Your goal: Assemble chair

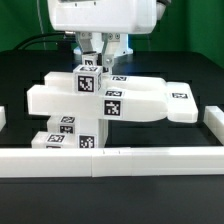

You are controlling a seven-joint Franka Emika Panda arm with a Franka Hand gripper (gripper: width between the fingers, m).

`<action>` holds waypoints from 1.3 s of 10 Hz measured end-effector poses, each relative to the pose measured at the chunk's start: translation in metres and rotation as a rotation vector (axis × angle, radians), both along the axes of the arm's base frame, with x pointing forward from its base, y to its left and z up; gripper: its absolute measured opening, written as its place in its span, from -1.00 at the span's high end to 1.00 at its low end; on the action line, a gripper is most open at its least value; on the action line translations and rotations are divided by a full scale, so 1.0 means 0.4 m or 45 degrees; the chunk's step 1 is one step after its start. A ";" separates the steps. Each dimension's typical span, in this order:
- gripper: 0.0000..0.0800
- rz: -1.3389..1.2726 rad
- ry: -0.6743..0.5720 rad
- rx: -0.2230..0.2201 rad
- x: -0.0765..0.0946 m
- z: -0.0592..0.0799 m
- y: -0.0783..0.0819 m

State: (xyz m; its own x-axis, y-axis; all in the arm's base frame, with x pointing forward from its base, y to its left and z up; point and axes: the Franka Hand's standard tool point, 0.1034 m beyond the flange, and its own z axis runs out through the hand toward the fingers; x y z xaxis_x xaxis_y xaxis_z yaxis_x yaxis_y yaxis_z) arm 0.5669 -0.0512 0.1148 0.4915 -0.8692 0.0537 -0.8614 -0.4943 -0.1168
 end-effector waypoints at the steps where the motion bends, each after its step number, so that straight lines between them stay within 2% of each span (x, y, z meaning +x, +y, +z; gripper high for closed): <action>1: 0.29 -0.084 0.001 0.011 0.001 0.000 0.001; 3: 0.29 -0.138 0.001 0.021 0.001 -0.001 0.003; 4: -0.33 -0.097 0.004 0.017 0.000 0.000 0.004; 5: -0.33 -0.049 0.007 0.015 0.001 0.003 0.006; 6: -0.53 -0.025 0.012 0.018 0.004 0.006 0.013; 7: -0.61 0.093 0.010 0.002 0.003 0.005 0.011; 13: -0.62 0.794 0.005 -0.093 0.004 0.004 0.017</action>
Offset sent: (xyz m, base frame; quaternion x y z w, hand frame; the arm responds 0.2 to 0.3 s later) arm 0.0000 0.0000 0.0000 0.0000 0.0000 0.0000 1.0000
